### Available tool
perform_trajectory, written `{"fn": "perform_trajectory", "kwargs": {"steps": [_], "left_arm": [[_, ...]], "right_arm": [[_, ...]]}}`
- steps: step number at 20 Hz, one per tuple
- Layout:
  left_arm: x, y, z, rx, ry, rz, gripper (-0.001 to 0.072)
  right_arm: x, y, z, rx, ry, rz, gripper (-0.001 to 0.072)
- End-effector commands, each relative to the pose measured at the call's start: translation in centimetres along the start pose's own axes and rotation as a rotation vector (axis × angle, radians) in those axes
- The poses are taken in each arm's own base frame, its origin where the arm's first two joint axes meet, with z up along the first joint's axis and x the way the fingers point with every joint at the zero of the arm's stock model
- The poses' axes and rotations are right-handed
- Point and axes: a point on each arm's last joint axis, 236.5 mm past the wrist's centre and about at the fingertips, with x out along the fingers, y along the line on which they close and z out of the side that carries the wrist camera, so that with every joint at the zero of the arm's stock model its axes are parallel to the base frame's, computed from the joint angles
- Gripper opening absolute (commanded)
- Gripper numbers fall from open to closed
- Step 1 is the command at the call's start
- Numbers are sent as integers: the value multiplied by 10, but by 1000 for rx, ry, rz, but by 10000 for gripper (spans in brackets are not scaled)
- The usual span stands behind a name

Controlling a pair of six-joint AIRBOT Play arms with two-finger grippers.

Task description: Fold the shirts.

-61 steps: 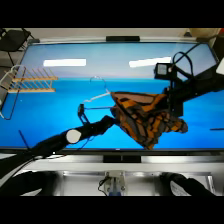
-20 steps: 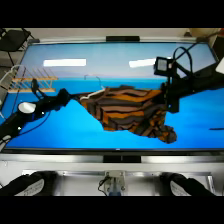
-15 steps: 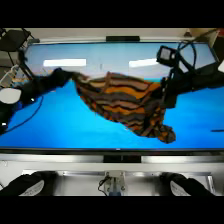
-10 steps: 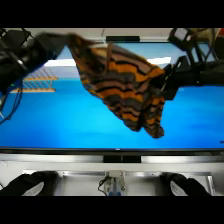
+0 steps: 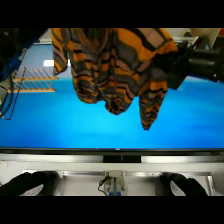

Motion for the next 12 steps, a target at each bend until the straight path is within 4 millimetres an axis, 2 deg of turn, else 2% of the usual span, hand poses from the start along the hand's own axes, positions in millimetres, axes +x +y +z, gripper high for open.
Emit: {"fn": "perform_trajectory", "kwargs": {"steps": [1,5,8,10,12], "left_arm": [[6,5,-38,86,145,-20,705],[-5,-9,-23,313,112,-50,704],[-15,-21,-12,407,86,-60,703],[-16,-21,-11,421,86,-56,703],[-15,-18,-13,424,91,-51,702]], "right_arm": [[-4,-6,11,73,-42,-35,52],[-7,-36,1,135,-11,-164,52],[-17,-73,-10,167,22,-329,51],[-29,-100,-17,166,41,-457,51],[-53,-130,-24,201,57,-588,51]]}}
